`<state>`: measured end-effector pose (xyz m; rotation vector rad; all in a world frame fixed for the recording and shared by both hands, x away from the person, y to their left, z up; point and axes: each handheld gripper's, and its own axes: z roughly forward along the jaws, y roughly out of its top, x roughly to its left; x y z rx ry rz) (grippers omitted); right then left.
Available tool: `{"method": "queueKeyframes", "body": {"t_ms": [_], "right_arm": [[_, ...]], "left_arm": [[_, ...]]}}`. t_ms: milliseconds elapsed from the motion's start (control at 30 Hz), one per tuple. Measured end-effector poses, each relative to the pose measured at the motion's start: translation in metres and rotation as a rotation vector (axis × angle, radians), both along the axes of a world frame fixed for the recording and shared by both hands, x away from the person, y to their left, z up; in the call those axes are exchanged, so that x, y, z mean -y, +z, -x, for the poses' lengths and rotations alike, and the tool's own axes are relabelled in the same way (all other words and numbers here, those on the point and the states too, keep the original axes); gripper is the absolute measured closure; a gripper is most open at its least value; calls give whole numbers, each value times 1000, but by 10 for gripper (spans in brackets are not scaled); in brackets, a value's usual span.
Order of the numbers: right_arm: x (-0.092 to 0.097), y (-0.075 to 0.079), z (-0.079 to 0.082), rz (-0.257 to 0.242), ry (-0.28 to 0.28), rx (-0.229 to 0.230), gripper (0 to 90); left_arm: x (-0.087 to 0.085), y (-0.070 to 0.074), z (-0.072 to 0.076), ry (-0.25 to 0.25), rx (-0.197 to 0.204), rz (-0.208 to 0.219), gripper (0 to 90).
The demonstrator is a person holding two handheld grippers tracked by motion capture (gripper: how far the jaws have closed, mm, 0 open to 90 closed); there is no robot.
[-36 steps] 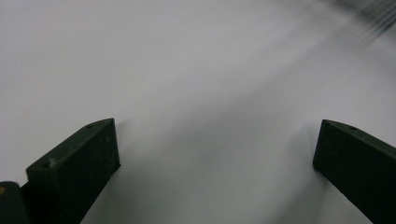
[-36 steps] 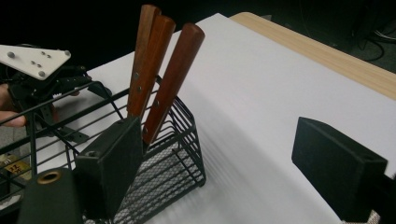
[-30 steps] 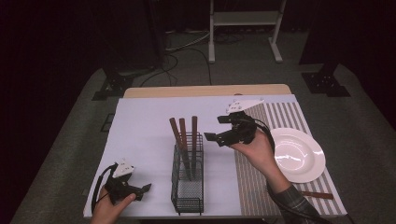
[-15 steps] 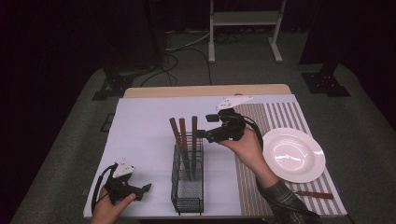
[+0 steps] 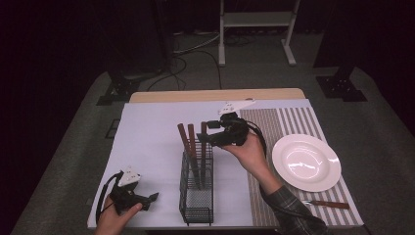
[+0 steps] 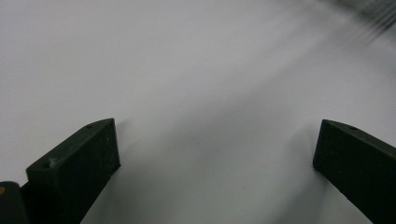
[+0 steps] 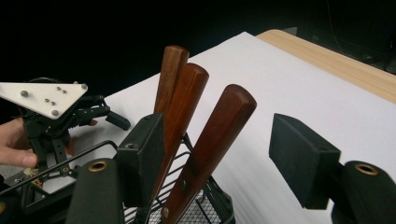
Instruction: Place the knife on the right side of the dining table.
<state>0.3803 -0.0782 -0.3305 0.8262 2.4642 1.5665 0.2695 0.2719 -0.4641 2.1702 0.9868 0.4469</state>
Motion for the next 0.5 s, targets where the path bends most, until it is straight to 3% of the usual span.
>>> {"method": "queueKeyframes", "body": {"t_ms": [300,433,500], "right_arm": [[-7,-3,-5,-4,-3,0,437],[-9,-5,-6,3,-3,-2,493],[-9,-7,-7,7,-1,0,564]], "left_arm": [[0,0,0,0,0,0,0],[0,0,0,0,0,0,0],[0,0,0,0,0,-1,0]]}}
